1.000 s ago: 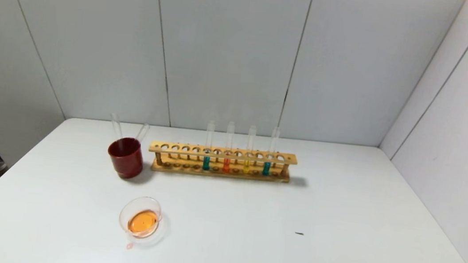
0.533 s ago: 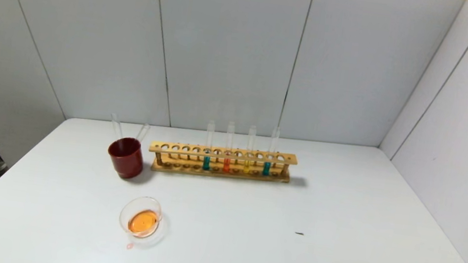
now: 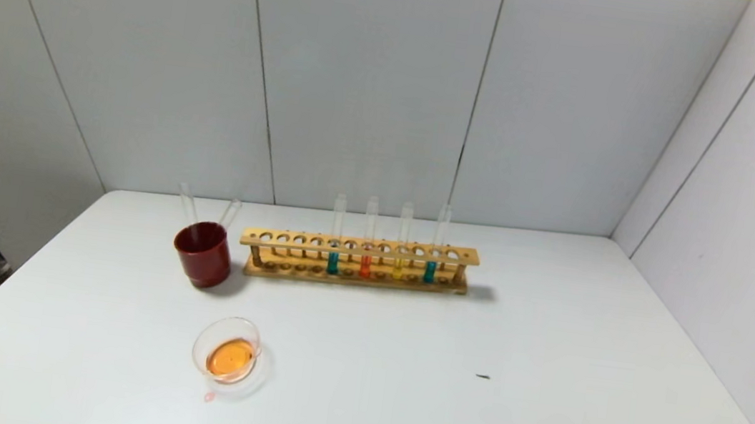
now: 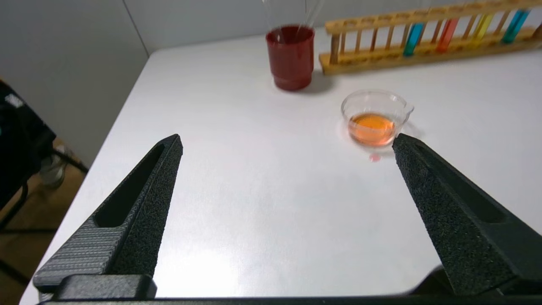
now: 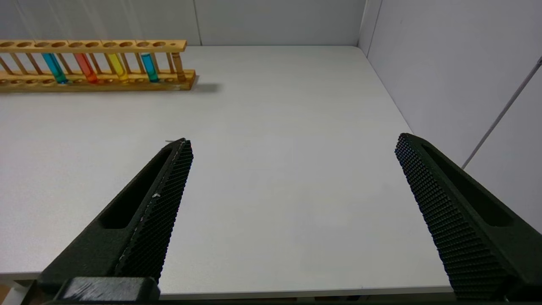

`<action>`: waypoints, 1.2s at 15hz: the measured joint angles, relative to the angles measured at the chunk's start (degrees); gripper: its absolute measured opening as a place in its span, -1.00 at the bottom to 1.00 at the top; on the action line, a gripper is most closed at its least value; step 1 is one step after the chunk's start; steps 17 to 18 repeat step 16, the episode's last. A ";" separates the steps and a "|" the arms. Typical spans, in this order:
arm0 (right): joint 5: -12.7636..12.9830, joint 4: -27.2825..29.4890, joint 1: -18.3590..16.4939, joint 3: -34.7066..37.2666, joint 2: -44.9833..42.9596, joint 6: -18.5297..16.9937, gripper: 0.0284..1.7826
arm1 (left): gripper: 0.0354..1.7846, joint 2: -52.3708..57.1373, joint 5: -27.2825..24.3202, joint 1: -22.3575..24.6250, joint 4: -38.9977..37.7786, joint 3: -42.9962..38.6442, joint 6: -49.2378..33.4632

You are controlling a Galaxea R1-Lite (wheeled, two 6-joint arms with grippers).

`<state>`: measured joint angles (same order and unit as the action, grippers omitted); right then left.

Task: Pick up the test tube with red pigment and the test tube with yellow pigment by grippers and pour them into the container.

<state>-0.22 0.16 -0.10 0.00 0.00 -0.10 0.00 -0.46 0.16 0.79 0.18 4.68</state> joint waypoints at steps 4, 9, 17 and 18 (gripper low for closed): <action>-0.02 0.02 0.00 0.00 0.00 0.00 0.96 | 0.96 0.11 -0.35 0.00 0.15 0.00 -0.20; -0.02 0.05 0.00 0.00 0.00 -0.04 0.96 | 0.96 0.11 -0.79 0.00 1.41 0.50 -0.67; -0.02 0.05 0.00 0.00 0.00 -0.09 0.96 | 0.96 0.10 0.13 -0.06 -1.15 -0.07 -4.66; -0.02 0.05 0.00 0.00 0.00 -0.09 0.96 | 0.96 0.10 0.13 -0.06 -1.15 -0.07 -4.66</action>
